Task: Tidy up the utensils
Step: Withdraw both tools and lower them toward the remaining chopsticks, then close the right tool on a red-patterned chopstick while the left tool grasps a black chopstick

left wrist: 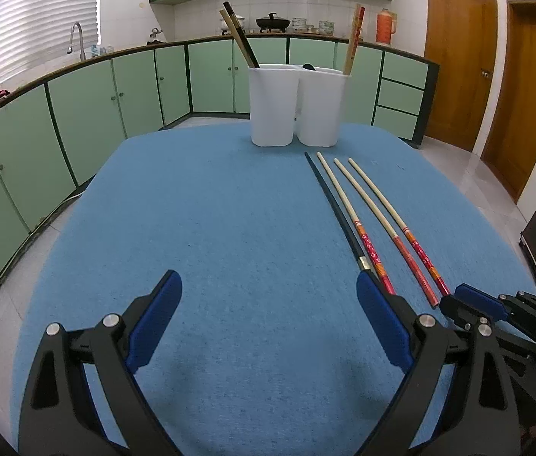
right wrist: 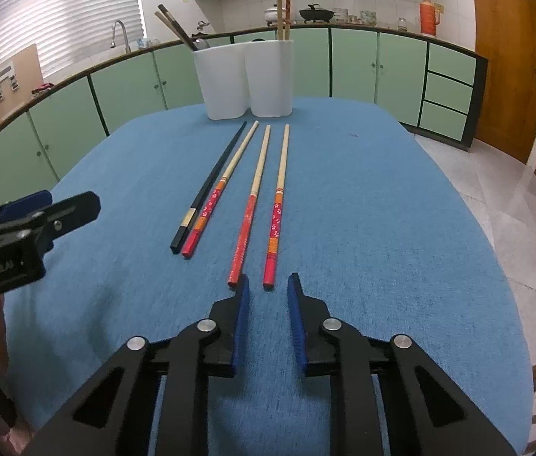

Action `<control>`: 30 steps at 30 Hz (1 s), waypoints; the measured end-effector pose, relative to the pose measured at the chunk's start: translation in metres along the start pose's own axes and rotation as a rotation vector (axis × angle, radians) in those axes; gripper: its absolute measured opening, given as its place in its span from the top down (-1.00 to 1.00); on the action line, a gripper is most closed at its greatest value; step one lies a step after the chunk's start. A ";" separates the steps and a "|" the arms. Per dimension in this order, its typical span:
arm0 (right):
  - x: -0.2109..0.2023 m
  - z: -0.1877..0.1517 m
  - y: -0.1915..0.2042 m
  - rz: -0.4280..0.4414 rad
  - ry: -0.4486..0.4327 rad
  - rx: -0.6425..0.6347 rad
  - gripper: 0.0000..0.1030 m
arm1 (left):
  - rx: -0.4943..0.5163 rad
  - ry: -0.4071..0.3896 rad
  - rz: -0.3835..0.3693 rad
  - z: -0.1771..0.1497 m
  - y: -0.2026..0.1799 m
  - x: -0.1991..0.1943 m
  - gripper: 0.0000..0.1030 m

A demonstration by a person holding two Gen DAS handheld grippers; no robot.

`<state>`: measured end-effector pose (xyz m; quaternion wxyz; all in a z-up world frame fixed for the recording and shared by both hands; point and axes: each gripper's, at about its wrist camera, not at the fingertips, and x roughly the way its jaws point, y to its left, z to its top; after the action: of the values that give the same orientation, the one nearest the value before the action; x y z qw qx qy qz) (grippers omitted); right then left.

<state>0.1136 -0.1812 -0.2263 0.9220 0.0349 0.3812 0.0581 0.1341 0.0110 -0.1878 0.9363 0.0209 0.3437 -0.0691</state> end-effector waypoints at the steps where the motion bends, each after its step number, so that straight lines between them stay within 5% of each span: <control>1: 0.000 0.001 0.000 0.000 0.000 0.002 0.65 | -0.001 0.001 -0.001 0.000 0.000 0.000 -0.75; 11: 0.006 0.004 0.006 -0.033 0.004 -0.031 0.88 | 0.003 0.007 -0.012 0.000 -0.004 0.000 -0.75; 30: -0.003 0.007 -0.011 -0.023 -0.009 0.027 0.89 | 0.058 0.098 -0.082 -0.006 -0.035 0.021 -0.75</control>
<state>0.1175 -0.1928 -0.2209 0.9238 0.0434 0.3780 0.0423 0.1410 -0.0258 -0.2062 0.9138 0.0373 0.3874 -0.1162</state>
